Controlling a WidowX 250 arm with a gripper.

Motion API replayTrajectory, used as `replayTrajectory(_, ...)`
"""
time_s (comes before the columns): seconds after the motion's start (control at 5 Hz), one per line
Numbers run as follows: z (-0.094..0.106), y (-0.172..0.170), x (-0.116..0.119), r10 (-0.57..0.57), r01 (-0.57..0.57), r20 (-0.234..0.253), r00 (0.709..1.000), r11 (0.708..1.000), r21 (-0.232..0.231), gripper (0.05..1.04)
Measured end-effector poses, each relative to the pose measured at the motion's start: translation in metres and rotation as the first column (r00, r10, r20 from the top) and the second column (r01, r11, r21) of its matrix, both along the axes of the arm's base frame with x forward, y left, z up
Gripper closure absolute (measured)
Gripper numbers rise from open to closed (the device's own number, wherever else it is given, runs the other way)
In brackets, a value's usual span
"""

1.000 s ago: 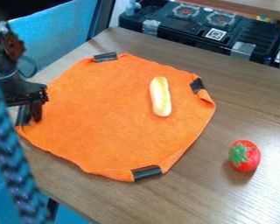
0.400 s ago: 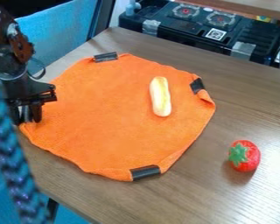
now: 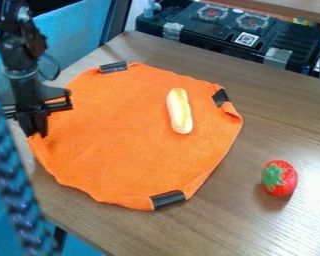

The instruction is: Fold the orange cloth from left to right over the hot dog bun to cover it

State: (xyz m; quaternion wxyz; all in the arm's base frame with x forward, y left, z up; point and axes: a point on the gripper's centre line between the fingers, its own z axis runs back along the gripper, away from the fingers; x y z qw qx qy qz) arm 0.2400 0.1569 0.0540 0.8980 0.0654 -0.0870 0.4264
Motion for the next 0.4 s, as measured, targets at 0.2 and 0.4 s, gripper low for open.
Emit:
replayTrajectory(0.2,0.013,-0.014,0.014,0.058,-0.058,-0.006,0.998,0.998,-0.02,1.006)
replayTrajectory(0.4,0.026,-0.038,0.033,0.107,-0.107,0.002,0.994,0.994,-0.022,1.009)
